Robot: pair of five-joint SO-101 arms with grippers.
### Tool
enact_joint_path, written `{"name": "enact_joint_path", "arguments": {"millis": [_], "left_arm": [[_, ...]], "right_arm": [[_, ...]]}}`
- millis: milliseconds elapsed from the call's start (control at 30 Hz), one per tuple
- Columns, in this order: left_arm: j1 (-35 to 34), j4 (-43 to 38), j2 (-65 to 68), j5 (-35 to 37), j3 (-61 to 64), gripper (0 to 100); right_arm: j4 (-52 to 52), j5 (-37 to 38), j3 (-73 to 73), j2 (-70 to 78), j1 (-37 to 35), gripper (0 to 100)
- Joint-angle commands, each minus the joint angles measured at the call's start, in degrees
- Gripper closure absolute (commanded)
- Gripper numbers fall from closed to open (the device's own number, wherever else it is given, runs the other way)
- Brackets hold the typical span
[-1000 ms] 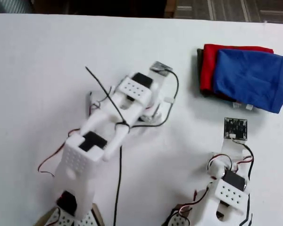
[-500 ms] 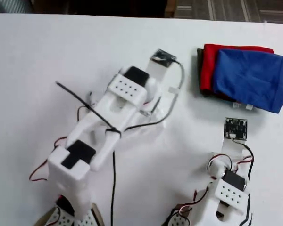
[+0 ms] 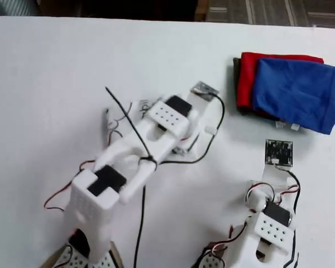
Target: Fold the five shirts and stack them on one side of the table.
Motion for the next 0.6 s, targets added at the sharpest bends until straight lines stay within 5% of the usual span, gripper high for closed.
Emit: {"name": "enact_joint_path", "arguments": {"millis": [0,333,567], "left_arm": [[2.29,2.99,-2.20,0.62,-2.33,97],[1.14,-2.46,-2.46,-2.20,-1.54,97],[-8.79,1.41,-1.67,-3.87,-18.95,97]], "right_arm": [[-1.01,-0.18,-0.53,-1.36,0.40,97.8],[-1.01,-0.18,-0.53,-1.36,0.40,97.8],[-1.01,-0.18,-0.44,-1.36,0.40,97.8]]}}
